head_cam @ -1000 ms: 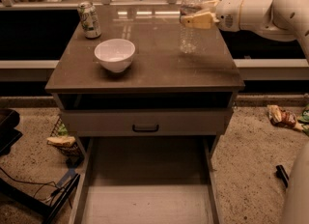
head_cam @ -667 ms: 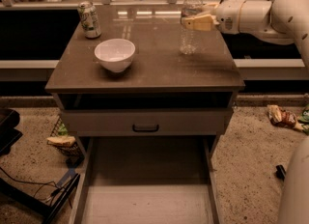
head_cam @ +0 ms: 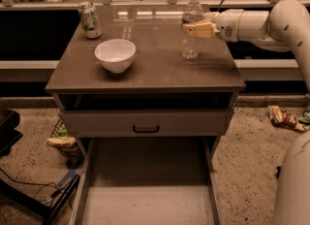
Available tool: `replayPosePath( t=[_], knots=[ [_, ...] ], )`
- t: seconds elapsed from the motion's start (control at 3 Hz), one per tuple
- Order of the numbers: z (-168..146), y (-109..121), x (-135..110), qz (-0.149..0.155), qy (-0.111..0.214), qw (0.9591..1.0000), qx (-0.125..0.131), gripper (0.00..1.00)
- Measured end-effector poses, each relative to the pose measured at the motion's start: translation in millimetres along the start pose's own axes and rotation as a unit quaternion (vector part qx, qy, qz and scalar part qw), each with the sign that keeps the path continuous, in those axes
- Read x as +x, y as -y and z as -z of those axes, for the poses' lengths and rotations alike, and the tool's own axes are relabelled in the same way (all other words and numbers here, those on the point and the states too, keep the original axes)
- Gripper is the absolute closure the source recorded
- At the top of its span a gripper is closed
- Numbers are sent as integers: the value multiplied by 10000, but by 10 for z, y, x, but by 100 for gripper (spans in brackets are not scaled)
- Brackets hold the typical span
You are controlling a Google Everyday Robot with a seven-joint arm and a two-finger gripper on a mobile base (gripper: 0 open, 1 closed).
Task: Pick water bottle from middle drawer and place on counter
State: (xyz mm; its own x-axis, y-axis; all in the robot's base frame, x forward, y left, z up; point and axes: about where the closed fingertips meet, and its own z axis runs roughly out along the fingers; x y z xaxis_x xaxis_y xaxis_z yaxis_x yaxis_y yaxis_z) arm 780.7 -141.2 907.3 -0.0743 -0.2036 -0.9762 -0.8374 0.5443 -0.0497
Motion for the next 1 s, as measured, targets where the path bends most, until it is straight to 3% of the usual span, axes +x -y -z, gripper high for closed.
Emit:
replayPosePath(
  t=[0.33, 1.0],
  knots=[
    [11, 3, -51, 0, 0, 10000, 0, 100],
    [13, 3, -69, 0, 0, 10000, -1, 59]
  ],
)
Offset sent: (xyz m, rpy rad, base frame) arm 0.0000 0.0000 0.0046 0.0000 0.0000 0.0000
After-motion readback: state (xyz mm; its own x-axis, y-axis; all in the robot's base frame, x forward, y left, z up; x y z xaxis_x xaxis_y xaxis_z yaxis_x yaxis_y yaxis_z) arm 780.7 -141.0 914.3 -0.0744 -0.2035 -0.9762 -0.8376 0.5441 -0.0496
